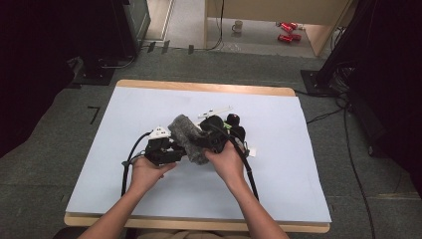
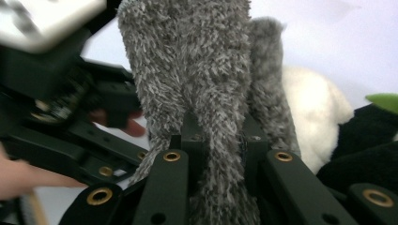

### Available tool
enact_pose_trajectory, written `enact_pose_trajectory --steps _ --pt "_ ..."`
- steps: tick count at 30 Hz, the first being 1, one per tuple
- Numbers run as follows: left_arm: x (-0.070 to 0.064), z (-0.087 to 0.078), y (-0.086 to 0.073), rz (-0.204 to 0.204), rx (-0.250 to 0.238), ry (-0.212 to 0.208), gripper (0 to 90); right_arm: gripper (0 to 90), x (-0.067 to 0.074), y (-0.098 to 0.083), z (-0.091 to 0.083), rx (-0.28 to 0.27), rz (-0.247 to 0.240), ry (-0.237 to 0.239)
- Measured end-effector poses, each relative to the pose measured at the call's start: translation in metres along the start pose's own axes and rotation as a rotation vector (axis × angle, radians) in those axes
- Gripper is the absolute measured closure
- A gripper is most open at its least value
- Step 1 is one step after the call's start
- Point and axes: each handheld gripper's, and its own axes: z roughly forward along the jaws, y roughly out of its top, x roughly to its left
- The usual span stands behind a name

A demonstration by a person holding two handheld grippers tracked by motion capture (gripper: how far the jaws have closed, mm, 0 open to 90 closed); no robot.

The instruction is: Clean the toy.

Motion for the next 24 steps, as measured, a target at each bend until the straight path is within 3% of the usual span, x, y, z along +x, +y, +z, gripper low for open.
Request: enact_pose_trajectory --steps 4,7,11,15,24 --pt "0.000 0.001 0.000 -0.002 0.000 -0.005 52.9 77.8 -0.009 -0.005 -0.002 -0.019 0.003 0.006" --pt "0.002 0.000 0.001 -0.014 0.002 -0.018 52.7 77.5 -0.017 -0.008 -0.009 -0.023 -0.004 -0.027" --pt "0.006 0.000 0.004 -0.021 0.013 -0.033 52.7 78.1 -0.036 -0.013 -0.028 -0.026 0.044 -0.066" --pt "0.008 -0.001 0.005 -0.025 0.019 -0.039 52.7 78.2 -0.040 -0.016 -0.036 -0.020 0.029 -0.098" --pt "0.009 -0.001 0.006 -0.014 0.026 -0.053 52.9 78.3 -0.063 -0.024 -0.060 -0.038 0.045 -0.157"
